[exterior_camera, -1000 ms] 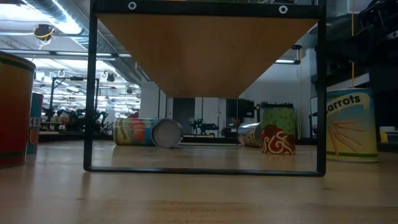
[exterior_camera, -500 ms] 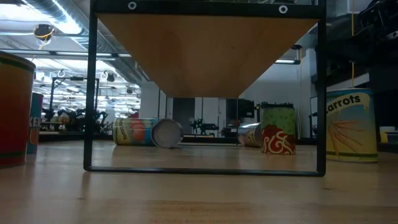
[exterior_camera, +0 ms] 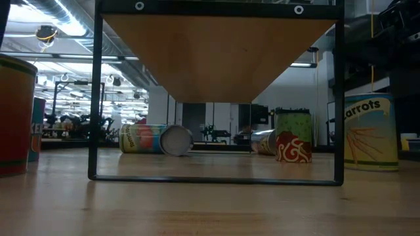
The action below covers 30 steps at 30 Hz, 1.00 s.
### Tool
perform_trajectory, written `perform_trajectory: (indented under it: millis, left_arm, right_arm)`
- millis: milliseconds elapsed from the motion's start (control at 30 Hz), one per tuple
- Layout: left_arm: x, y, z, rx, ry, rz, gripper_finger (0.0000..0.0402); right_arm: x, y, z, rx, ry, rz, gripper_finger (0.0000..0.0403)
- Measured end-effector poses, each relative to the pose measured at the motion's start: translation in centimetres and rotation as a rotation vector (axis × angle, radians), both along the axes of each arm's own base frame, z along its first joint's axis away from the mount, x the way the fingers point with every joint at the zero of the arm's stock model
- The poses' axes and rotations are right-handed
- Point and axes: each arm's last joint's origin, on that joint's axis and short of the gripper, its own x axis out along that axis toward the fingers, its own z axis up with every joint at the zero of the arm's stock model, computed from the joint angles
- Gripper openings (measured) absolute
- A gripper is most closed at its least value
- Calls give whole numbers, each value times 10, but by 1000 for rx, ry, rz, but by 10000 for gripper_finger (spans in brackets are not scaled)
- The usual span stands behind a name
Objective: Pick and place cans onto a shelf
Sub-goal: Put the canned orange on the shelf
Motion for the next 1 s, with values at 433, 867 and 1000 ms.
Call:
perform_trajectory:
  millis: [433, 867, 1000]
  left_arm:
    - [-1, -9, -7, -19, 80, -11, 9]
    - [-3, -11, -12, -35, 137, -12, 18]
    - [-3, -11, -12, -32, 139, -5, 19]
  right_arm:
    - [0, 0, 0, 0, 0, 0, 72]
    - [0, 0, 0, 0, 0, 0, 72]
    - [0, 0, 0, 0, 0, 0, 72]
